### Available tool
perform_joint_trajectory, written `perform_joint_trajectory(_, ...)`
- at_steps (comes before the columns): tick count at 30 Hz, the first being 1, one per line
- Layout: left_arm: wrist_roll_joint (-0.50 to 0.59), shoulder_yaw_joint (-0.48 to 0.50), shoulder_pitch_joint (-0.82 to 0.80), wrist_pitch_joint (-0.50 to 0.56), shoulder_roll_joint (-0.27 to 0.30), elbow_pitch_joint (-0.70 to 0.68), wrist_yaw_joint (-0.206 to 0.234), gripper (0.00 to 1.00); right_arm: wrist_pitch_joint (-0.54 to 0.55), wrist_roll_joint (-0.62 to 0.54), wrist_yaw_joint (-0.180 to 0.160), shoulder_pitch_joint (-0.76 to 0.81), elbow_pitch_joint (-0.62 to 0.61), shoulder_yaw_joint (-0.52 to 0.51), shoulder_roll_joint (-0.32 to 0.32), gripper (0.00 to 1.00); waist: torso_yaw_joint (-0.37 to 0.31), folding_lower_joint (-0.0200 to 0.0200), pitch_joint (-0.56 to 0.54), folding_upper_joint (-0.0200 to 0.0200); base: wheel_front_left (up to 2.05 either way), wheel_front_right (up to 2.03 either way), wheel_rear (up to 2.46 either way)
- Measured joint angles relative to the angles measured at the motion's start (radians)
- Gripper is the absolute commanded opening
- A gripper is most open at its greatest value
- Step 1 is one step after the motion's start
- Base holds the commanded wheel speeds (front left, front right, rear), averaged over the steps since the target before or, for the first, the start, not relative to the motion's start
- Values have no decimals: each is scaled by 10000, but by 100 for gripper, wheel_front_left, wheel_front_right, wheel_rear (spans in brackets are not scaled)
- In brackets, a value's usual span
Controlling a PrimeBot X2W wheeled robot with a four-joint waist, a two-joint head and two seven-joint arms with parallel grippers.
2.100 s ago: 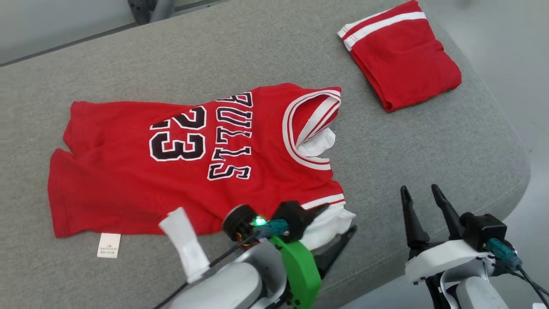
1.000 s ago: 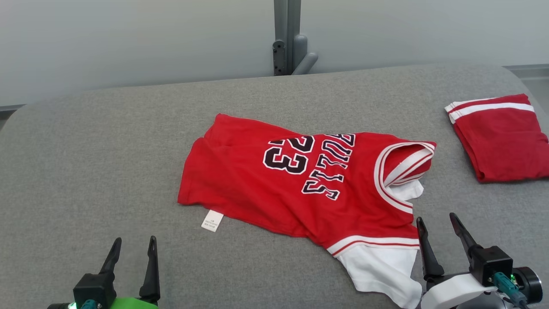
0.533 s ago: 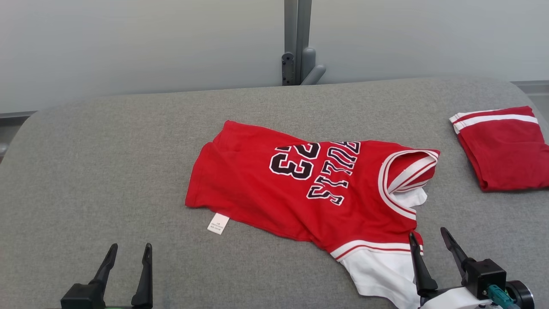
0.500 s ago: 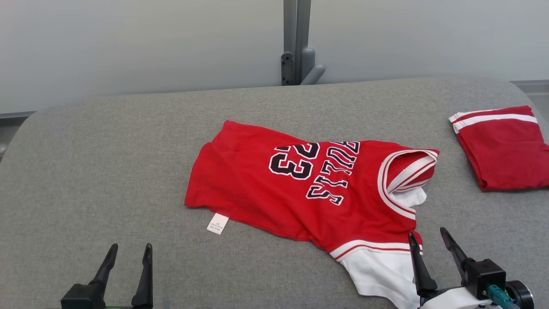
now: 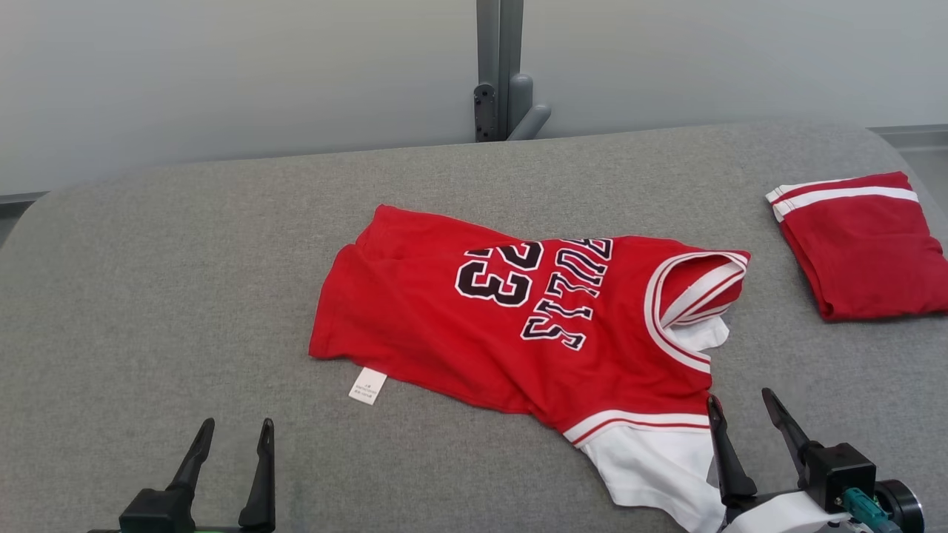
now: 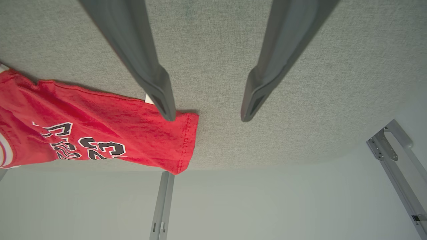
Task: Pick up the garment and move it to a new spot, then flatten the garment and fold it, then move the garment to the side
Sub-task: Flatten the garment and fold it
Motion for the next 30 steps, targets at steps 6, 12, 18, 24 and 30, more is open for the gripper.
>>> perform_joint_trajectory(6, 178, -54, -1, -2, -174, -54, -33, 100, 0, -142, 0, -197, -15, -167, 0, 100, -57, 0, 38, 0, 0, 0, 0)
perform_joint_trajectory(12, 182, -109, 0, 0, -222, -81, -35, 100, 0, -215, 0, -245, -15, -385, 0, 100, -71, 0, 38, 0, 0, 0, 0)
perform_joint_trajectory(18, 176, -132, 0, 0, -228, -96, -35, 100, 0, -244, 0, -289, -17, -462, 0, 100, -104, 0, 51, 0, 0, 0, 0)
perform_joint_trajectory(24, 282, -280, -196, -2, -224, -63, -35, 100, 2, 531, 0, -300, 529, -253, -15, 100, -160, 0, 177, 0, 0, 0, 0)
perform_joint_trajectory(30, 554, -721, -1485, 8, -146, 681, -33, 100, 2050, 489, 2, -238, 272, 727, -98, 100, -238, 0, 630, 0, 0, 0, 0)
